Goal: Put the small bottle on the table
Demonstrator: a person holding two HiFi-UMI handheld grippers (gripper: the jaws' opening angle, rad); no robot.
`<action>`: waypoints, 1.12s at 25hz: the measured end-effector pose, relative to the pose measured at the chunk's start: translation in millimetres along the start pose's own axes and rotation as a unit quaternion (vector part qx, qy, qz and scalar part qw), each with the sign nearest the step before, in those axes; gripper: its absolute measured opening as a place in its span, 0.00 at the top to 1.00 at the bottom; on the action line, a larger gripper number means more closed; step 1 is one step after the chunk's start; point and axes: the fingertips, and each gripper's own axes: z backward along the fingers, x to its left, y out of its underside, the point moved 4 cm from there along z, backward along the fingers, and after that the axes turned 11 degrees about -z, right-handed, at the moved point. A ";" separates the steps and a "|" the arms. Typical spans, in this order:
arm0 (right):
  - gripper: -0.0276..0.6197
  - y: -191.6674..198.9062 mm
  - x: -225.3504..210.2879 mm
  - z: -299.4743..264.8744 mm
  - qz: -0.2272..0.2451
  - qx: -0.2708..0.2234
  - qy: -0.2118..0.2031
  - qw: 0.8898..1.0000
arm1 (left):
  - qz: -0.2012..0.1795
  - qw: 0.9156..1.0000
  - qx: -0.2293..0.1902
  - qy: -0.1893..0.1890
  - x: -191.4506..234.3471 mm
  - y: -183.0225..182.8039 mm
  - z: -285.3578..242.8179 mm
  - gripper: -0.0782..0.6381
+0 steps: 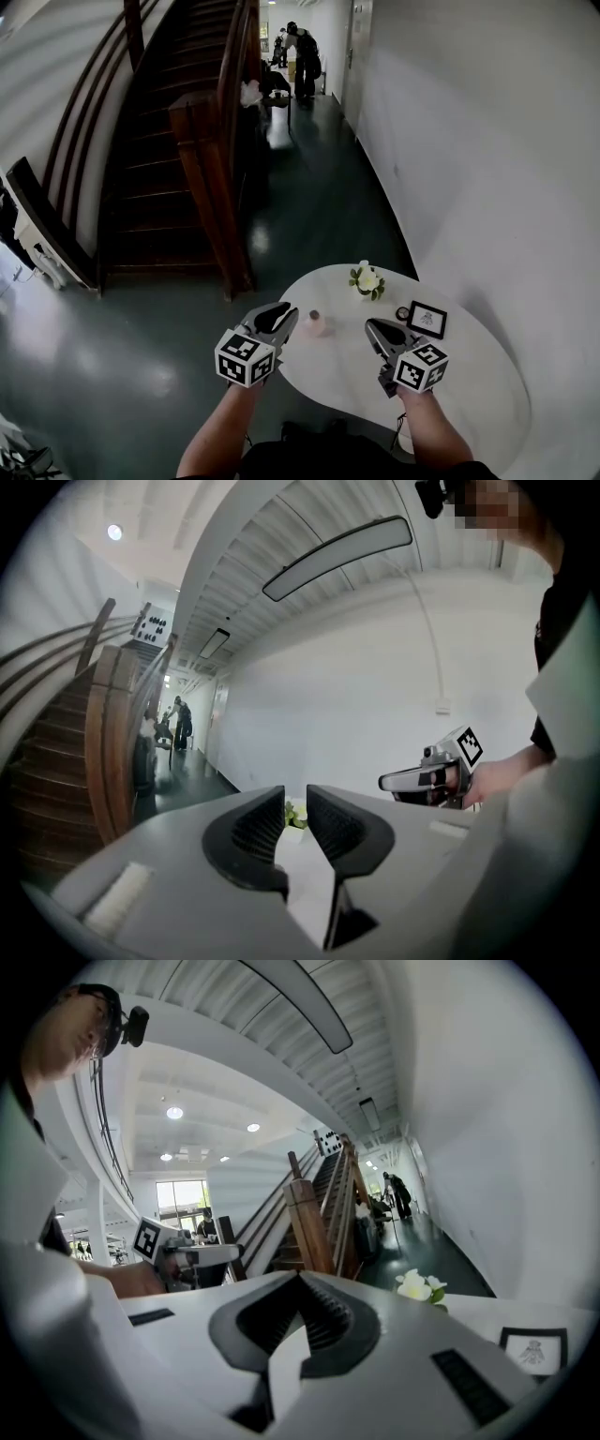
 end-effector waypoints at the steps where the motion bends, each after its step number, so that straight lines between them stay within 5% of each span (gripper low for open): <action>1: 0.94 2.3 5.4 -3.2 0.000 0.001 0.002 1.000 | 0.002 1.000 -0.003 0.003 2.0 1.2 6.3 0.78; 6: 0.94 15.5 26.6 -11.3 -0.002 0.005 0.019 1.000 | 0.007 1.000 -0.015 0.007 3.6 10.9 37.7 0.85; 10: 0.94 24.1 39.6 -9.1 0.006 0.010 0.030 0.999 | -0.017 0.999 -0.017 -0.027 11.2 14.2 52.5 0.88; 14: 0.94 24.3 43.1 -4.6 0.012 0.008 0.030 0.999 | -0.002 0.999 -0.013 -0.041 18.2 20.0 54.7 0.88; 23: 0.94 -7.3 12.5 18.0 0.034 -0.030 0.020 0.999 | 0.003 0.998 -0.001 -0.065 6.2 9.9 24.3 0.88; 28: 0.94 -28.6 -23.3 51.7 0.045 -0.044 0.012 0.998 | -0.033 0.995 0.010 -0.093 -16.1 -5.9 -9.5 0.87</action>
